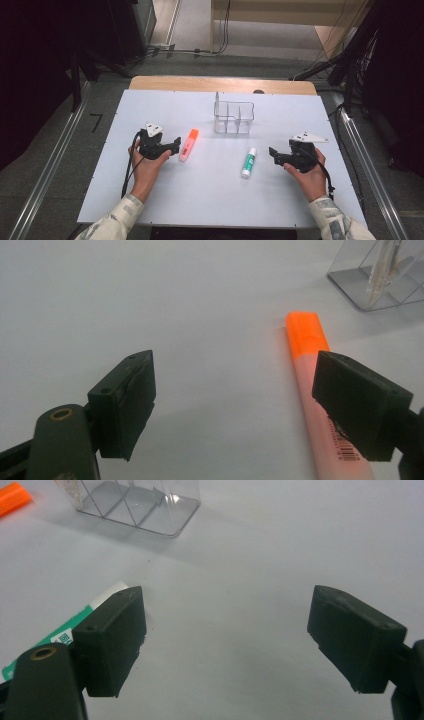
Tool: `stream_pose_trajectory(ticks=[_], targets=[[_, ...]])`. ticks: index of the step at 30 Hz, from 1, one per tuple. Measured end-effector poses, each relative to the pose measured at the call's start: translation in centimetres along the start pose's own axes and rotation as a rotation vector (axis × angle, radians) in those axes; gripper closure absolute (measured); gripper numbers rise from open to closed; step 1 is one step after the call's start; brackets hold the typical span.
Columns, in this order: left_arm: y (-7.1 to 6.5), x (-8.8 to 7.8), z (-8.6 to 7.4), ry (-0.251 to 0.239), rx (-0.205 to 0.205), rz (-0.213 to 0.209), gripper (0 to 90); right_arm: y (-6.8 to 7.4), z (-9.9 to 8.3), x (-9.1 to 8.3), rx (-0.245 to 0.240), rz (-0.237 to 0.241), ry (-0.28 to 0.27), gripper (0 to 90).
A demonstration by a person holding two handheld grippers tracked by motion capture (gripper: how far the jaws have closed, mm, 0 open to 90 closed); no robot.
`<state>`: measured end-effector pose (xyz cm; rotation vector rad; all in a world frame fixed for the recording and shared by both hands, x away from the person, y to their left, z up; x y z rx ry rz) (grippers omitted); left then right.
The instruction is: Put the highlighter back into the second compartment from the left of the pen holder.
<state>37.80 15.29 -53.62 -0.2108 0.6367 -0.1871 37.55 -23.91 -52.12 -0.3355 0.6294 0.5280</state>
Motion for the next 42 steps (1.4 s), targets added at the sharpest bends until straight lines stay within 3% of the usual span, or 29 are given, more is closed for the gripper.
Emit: stream_pose_trajectory(ticks=[16,42], targets=[[-2.5,1.9,-0.1,0.035,0.026,-0.031,18.5,-1.1,-1.3,-0.8,0.014,-0.012,0.014,14.2],[-4.4,4.5,-0.2,0.072,0.057,-0.027,22.6,-1.1,-1.5,-0.7,0.014,-0.005,0.021,14.2]])
Point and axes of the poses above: each handheld gripper's, and its own axes: x roughly forward along the jaws, z roughly out of its top, y roughly to its left, the point moved 7 cm from there along x, roughly forward along the jaws, and after that the axes turned 13 degrees about -x, right-handed, at the moved point
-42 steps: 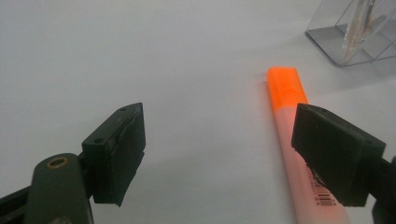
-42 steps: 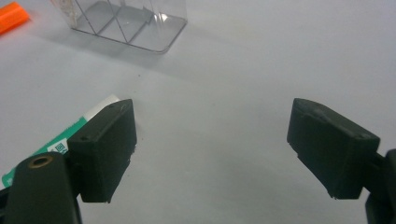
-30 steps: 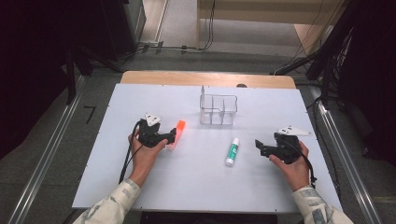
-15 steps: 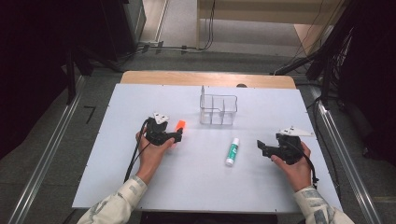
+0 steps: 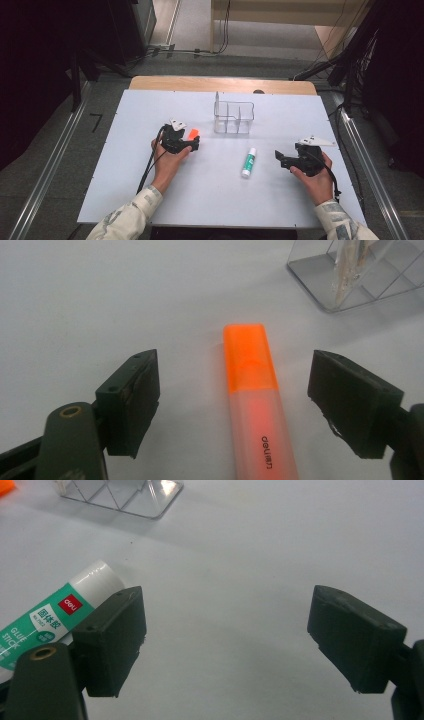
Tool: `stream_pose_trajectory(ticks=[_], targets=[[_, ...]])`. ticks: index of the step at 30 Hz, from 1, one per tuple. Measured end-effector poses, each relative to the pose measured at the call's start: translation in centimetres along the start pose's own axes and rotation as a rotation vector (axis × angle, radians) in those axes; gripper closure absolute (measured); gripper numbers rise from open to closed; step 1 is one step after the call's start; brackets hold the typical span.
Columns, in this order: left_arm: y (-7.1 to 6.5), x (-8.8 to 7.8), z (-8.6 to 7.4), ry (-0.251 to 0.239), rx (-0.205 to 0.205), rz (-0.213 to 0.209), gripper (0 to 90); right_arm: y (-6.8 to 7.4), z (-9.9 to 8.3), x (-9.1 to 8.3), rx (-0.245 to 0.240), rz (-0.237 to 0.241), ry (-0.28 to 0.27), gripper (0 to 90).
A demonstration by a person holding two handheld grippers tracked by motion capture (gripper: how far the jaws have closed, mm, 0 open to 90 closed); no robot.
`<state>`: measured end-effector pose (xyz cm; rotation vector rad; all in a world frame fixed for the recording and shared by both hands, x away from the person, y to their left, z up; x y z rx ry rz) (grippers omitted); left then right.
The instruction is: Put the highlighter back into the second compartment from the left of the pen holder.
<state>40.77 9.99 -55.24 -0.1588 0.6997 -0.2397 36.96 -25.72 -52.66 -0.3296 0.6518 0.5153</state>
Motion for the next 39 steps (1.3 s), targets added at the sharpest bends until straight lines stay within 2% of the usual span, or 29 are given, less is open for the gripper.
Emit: stream_pose_trajectory(ticks=[3,9,17,23,28,32,35,39], targets=[[-0.3,0.2,0.1,-0.004,-0.005,-0.010,26.2,0.0,0.0,0.0,0.000,0.002,0.003,14.2],[-1.0,0.6,0.0,0.009,0.015,-0.020,38.1,0.1,-0.1,0.1,0.002,0.003,0.003,14.2],[-1.0,1.1,-0.1,0.022,0.001,-0.012,43.8,0.1,-0.1,0.0,0.001,0.005,0.003,14.2],[-0.8,1.2,-0.1,0.025,0.007,-0.001,47.0,0.1,-0.1,0.0,0.001,0.005,0.003,14.2],[-0.7,1.3,-0.2,0.017,0.032,0.027,54.8,0.0,0.0,0.0,0.001,0.002,0.001,14.2],[-0.8,1.2,-0.2,0.015,0.049,0.029,59.6,0.0,0.0,0.0,0.002,0.003,0.000,14.2],[-1.0,1.1,-0.3,0.018,0.058,0.026,66.7,0.0,0.0,-0.1,0.004,0.005,-0.005,14.2],[-0.9,1.1,-0.3,0.021,0.057,0.023,67.0,-0.1,0.1,-0.2,0.004,0.004,-0.010,14.2]])
Point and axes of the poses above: each handheld gripper's, and its own axes: x roughly forward along the jaws, z roughly out of its top, y roughly to its left, the point moved 7 cm from there along x, roughly forward along the jaws, and after that the axes turned 13 degrees about -x, right-handed, at the moved point
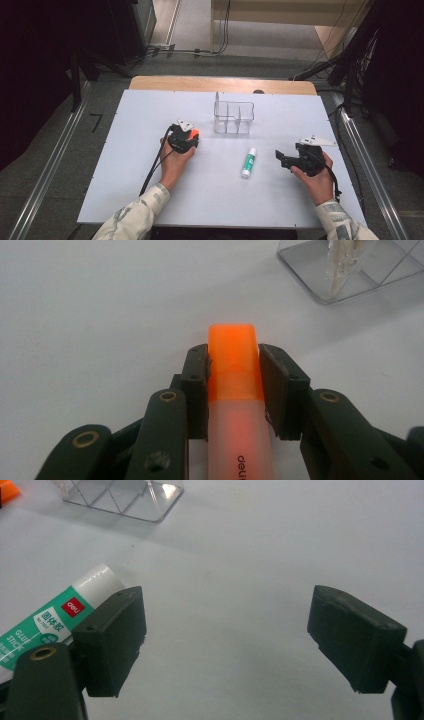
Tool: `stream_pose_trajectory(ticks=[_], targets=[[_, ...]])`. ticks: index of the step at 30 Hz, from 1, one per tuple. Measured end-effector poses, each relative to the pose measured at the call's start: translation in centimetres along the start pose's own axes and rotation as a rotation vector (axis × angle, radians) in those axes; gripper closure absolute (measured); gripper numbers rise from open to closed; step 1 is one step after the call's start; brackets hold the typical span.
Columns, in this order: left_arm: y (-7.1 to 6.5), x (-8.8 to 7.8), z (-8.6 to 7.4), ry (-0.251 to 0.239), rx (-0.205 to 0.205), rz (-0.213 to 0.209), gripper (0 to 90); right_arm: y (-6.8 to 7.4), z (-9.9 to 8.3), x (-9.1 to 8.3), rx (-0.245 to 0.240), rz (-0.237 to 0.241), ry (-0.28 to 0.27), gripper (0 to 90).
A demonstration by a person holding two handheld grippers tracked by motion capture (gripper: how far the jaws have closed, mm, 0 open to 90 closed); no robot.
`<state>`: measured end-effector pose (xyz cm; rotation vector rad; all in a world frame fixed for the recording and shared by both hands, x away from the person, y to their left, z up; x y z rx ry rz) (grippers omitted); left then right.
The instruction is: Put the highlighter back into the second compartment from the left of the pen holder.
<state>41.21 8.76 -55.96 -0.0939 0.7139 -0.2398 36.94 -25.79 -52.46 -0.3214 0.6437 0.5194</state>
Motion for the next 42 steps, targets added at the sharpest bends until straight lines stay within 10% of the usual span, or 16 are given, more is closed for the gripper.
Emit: stream_pose_trajectory(ticks=[42], targets=[[-1.4,-3.5,0.5,-0.039,-0.054,-0.151,67.9,-0.2,0.6,-0.4,0.010,0.015,-0.040,14.2]])
Point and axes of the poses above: each handheld gripper's, and its own axes: x roughly forward along the jaws, z roughly out of its top, y roughly to its left, the point moved 7 cm from there along x, roughly forward along the jaws, and after that the axes turned 13 degrees about -x, right-handed, at the moved point
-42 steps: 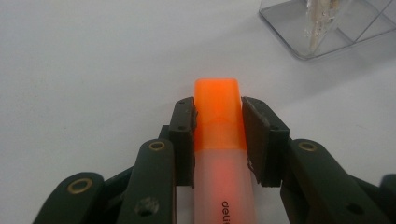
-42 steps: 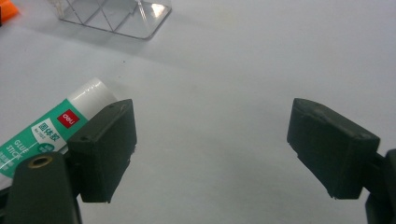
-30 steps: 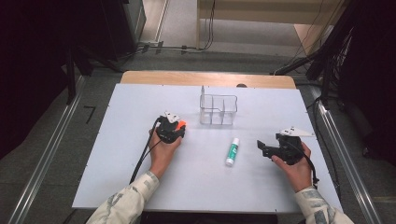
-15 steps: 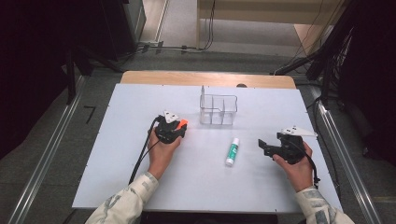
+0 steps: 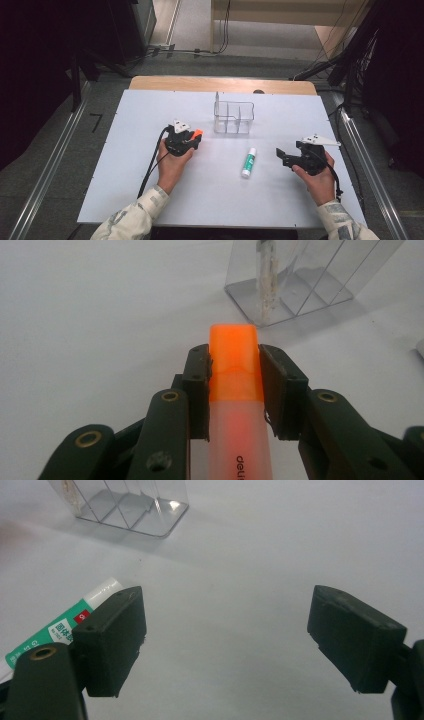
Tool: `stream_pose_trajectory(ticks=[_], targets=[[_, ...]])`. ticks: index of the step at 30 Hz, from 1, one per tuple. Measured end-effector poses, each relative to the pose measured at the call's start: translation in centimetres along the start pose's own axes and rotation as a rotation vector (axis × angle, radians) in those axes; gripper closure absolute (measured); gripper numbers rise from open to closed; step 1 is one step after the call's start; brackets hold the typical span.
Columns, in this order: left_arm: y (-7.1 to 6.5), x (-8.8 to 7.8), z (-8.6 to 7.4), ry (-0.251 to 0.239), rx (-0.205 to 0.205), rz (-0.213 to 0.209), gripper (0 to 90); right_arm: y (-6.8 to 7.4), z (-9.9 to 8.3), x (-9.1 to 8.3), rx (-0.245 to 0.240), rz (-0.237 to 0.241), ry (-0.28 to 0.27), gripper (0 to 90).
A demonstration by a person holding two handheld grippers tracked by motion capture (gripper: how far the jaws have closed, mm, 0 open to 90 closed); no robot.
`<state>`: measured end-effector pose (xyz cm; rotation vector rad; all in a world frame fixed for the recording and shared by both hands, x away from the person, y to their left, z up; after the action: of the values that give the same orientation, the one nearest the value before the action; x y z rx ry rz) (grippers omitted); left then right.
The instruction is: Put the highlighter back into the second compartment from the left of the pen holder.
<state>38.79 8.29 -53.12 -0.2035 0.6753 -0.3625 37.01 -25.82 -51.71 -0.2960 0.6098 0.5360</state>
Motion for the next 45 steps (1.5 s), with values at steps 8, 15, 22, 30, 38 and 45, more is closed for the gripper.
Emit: stream_pose_trajectory(ticks=[8,15,22,30,38,45], targets=[[0.2,0.0,-0.1,0.008,-0.014,0.003,68.0,0.2,-0.1,0.0,-0.004,0.003,0.003,14.2],[0.0,-0.5,0.3,-0.011,-0.025,-0.003,67.9,0.2,-0.2,0.0,-0.004,0.004,0.008,14.2],[-0.5,-1.1,0.9,-0.030,-0.037,-0.022,67.9,0.5,-0.2,0.3,-0.010,0.003,0.022,14.2],[-2.0,-1.1,1.9,-0.050,-0.032,-0.055,67.9,0.5,-0.2,0.3,-0.013,0.003,0.023,14.2],[-3.6,-1.3,3.4,-0.072,-0.009,-0.074,67.9,0.4,-0.3,0.4,-0.015,0.007,0.025,14.2],[-4.3,-1.3,4.2,-0.081,-0.002,-0.080,67.9,0.5,-0.3,0.4,-0.016,0.007,0.026,14.2]])
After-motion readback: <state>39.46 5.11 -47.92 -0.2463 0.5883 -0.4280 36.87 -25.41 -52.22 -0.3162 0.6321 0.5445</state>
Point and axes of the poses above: each handheld gripper's, and its own axes: x roughly forward along the jaws, z roughly out of its top, y roughly to its left, the point moved 7 cm from there along x, roughly forward along the jaws, and after that the axes turned 13 degrees about -x, right-handed, at the moved point
